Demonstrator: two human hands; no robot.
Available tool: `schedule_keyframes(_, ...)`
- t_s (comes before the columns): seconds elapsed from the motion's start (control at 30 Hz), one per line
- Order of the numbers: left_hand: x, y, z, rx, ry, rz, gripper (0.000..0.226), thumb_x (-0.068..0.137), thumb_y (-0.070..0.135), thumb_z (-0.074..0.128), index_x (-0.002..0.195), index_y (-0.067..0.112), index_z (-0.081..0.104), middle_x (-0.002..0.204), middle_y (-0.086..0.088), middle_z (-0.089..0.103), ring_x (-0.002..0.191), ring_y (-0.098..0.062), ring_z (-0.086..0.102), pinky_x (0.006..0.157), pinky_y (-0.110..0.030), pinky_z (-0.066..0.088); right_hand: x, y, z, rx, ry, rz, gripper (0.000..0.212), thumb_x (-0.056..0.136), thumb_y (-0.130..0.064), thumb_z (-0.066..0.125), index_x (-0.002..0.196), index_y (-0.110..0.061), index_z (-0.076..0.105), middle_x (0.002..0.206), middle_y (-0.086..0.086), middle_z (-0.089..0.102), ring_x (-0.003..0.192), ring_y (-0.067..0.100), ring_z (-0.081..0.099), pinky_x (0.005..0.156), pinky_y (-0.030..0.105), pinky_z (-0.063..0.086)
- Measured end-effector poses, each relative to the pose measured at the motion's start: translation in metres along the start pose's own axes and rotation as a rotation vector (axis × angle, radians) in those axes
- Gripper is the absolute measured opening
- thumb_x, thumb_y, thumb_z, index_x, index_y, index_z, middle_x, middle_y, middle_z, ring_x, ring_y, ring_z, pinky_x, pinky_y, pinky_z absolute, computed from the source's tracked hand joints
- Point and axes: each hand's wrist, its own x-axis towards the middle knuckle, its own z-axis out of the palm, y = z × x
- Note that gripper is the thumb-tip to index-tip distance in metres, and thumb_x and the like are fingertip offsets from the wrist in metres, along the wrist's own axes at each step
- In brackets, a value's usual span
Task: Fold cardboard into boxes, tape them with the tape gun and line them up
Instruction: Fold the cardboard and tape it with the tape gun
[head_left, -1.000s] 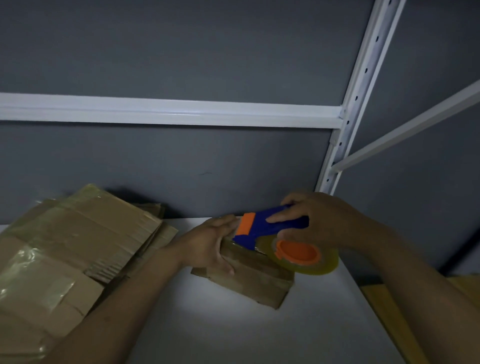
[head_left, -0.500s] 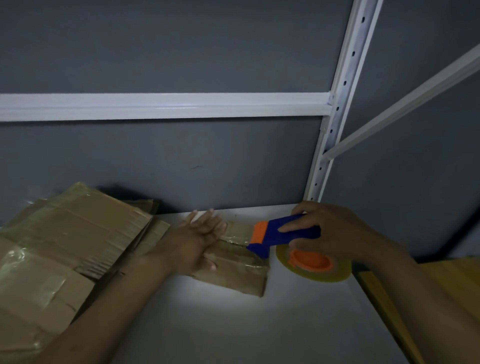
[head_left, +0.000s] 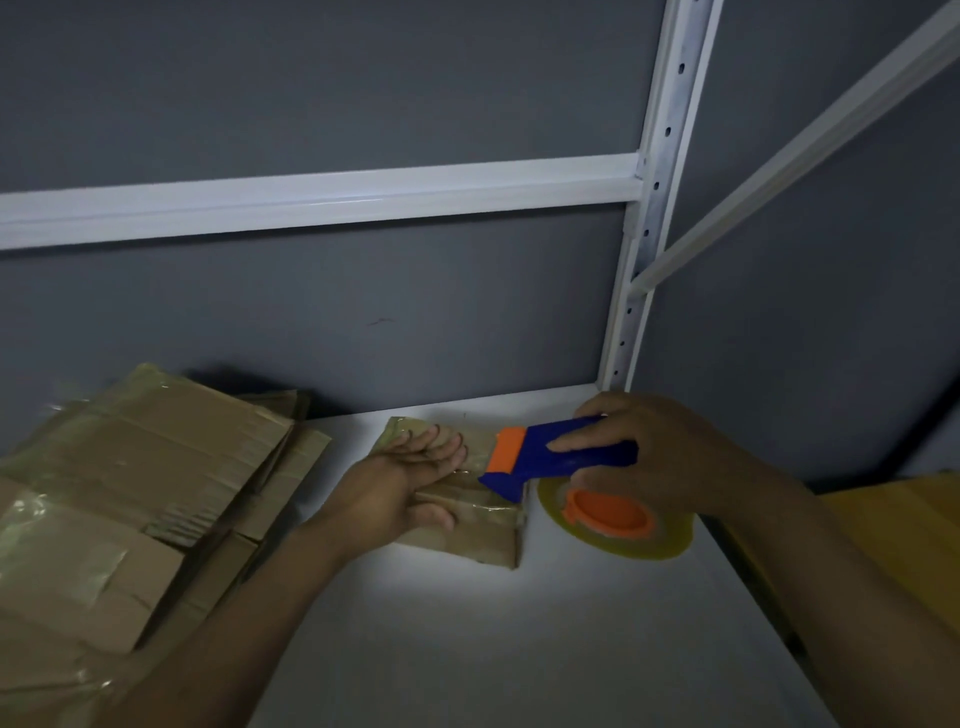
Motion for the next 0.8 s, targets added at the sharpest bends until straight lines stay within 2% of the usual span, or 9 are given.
schedule_keyframes(0.1,0.001,-0.002,-0.003,-0.087,0.023,-0.040,0.112,0.050,0.101,0.025,0.141,0.037,0.024,0.148,0.027,0.016,0.140,0.010,0.000,0.109,-0.005,-0.007,-0.018,0.016,0.008,0.109,0.013,0.061,0.033,0.082,-0.044,0.068,0.111,-0.054,0.054,0.117,-0.026,0.043,0.107,0.000,0.045,0.081,0.011,0.038)
schedule_keyframes(0.17,0.001,-0.005,-0.004,-0.077,0.033,0.008,0.108,0.057,0.097,0.030,0.141,0.029,0.028,0.148,0.021,0.022,0.137,0.014,-0.001,0.109,-0.005,-0.007,-0.027,0.027,0.016,0.169,0.028,0.085,0.036,0.082,-0.042,0.069,0.111,-0.057,0.052,0.122,-0.030,0.039,0.110,-0.003,0.043,0.084,0.010,0.037)
schedule_keyframes(0.23,0.000,-0.006,-0.005,0.002,0.060,0.094,0.099,0.070,0.090,0.031,0.143,0.022,0.029,0.150,0.012,0.025,0.139,0.007,0.002,0.112,-0.007,-0.006,-0.031,0.032,0.024,0.140,0.023,0.101,0.041,0.085,-0.042,0.066,0.116,-0.059,0.046,0.121,-0.035,0.031,0.112,-0.006,0.038,0.082,0.003,0.031)
schedule_keyframes(0.33,0.002,0.000,-0.008,0.211,-0.015,0.126,0.105,0.071,0.092,0.017,0.149,0.024,0.008,0.156,0.012,0.005,0.144,-0.003,-0.008,0.115,-0.018,-0.015,-0.032,0.029,0.039,0.078,0.006,0.107,0.049,0.088,-0.042,0.062,0.126,-0.060,0.036,0.117,-0.032,0.031,0.105,-0.004,0.039,0.075,0.003,0.032)
schedule_keyframes(0.43,0.012,0.015,-0.003,0.295,-0.039,0.142,0.114,0.068,0.091,0.018,0.151,0.016,-0.008,0.157,0.009,-0.008,0.139,0.002,-0.023,0.111,-0.014,-0.020,-0.026,0.017,0.064,0.212,0.062,0.133,0.055,0.084,-0.048,0.064,0.131,-0.056,0.038,0.116,-0.025,0.042,0.103,0.000,0.047,0.078,0.009,0.036)
schedule_keyframes(0.53,0.021,0.020,-0.001,0.214,-0.161,0.080,0.114,0.061,0.096,0.012,0.145,0.024,-0.016,0.155,0.014,-0.013,0.142,-0.001,-0.016,0.116,-0.021,-0.009,-0.018,0.006,0.086,0.260,0.130,0.138,0.057,0.083,-0.055,0.061,0.136,-0.049,0.040,0.122,-0.019,0.045,0.108,0.001,0.047,0.087,0.016,0.043)
schedule_keyframes(0.63,0.023,0.008,0.000,0.282,-0.060,0.098,0.104,0.072,0.091,0.008,0.149,0.022,-0.002,0.157,0.010,0.001,0.147,-0.010,0.002,0.120,-0.029,0.003,-0.020,0.003,0.093,0.261,0.178,0.126,0.055,0.085,-0.055,0.059,0.137,-0.047,0.041,0.123,-0.016,0.046,0.110,0.004,0.049,0.090,0.020,0.045)
schedule_keyframes(0.73,0.021,-0.001,0.002,0.313,-0.072,0.111,0.090,0.085,0.079,0.017,0.151,0.018,0.011,0.158,0.003,0.015,0.147,-0.020,0.017,0.119,-0.040,0.015,-0.034,0.009,0.093,0.233,0.193,0.139,0.056,0.085,-0.053,0.060,0.137,-0.043,0.043,0.121,-0.018,0.045,0.107,0.000,0.046,0.084,0.010,0.040)
schedule_keyframes(0.8,0.024,-0.003,0.005,0.341,-0.087,0.113,0.089,0.087,0.079,0.012,0.150,0.016,0.015,0.157,0.000,0.018,0.146,-0.024,0.021,0.118,-0.042,0.017,-0.046,0.015,0.091,0.167,0.179,0.163,0.058,0.085,-0.054,0.059,0.139,-0.041,0.040,0.123,-0.017,0.044,0.105,-0.003,0.041,0.076,0.001,0.031)
